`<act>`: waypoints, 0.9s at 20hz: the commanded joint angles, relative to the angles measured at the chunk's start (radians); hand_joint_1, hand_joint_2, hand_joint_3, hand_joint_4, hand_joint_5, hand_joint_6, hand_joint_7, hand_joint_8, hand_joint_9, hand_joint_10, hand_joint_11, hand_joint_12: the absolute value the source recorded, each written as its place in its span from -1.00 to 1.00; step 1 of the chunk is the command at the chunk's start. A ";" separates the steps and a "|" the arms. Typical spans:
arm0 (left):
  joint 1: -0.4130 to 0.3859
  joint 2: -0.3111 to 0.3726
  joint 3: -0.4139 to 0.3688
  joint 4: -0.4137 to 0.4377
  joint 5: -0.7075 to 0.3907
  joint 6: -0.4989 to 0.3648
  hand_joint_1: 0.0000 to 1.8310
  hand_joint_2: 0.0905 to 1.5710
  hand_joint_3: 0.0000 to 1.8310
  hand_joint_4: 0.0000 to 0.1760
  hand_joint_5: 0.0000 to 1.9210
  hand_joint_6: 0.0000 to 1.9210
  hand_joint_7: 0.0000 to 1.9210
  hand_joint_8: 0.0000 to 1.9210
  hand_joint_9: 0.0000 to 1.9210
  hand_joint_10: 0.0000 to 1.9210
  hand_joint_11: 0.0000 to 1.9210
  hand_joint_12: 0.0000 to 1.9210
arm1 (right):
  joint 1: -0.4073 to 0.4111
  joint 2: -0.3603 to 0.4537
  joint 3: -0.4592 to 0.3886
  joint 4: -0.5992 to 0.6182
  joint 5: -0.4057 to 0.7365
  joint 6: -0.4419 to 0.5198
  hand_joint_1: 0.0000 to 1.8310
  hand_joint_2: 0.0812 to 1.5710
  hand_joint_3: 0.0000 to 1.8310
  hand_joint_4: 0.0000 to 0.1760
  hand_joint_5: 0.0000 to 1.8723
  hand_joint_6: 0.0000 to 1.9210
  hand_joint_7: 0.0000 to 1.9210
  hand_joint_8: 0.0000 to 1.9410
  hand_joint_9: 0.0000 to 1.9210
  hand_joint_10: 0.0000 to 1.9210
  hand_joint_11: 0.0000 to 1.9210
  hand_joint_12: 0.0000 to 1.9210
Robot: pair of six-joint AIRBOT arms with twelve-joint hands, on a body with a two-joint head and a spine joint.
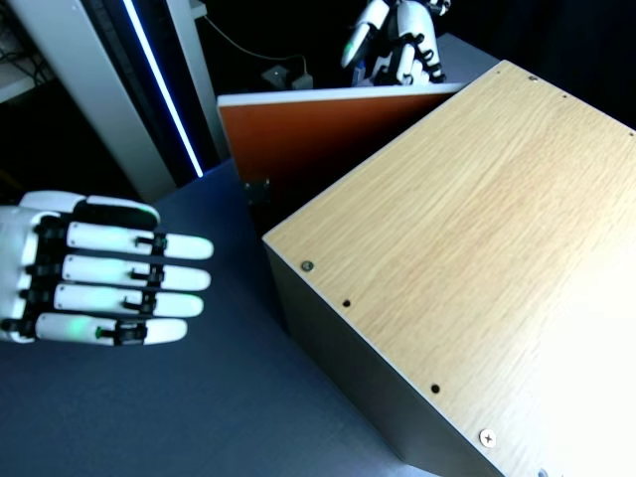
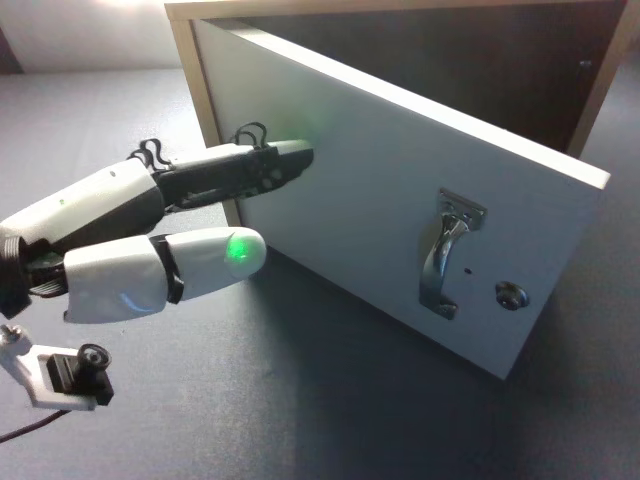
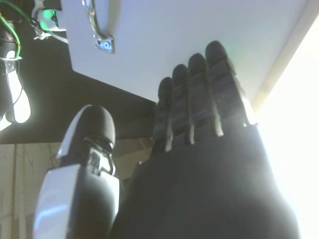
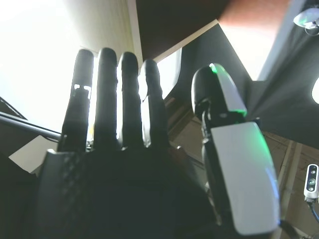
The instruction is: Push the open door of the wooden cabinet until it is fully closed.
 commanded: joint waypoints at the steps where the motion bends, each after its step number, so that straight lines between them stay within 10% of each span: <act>1: -0.014 -0.005 0.006 -0.013 -0.111 -0.006 -0.63 0.77 -1.00 -1.00 -0.71 -0.99 -0.69 -1.00 -0.71 -1.00 -0.70 -0.97 | 0.003 0.001 0.007 0.029 0.124 0.010 -0.30 0.68 -1.00 -1.00 -0.54 -1.00 -0.54 -1.00 -0.55 -1.00 -0.90 -0.06; 18: -0.197 -0.114 0.085 0.079 -0.006 -0.006 -0.63 0.77 -1.00 -1.00 -0.83 -1.00 -0.79 -1.00 -0.78 -1.00 -0.77 -0.99 | 0.003 -0.007 0.017 0.029 0.124 0.010 -0.26 0.68 -1.00 -1.00 -0.53 -1.00 -0.56 -1.00 -0.59 -1.00 -0.99 -0.02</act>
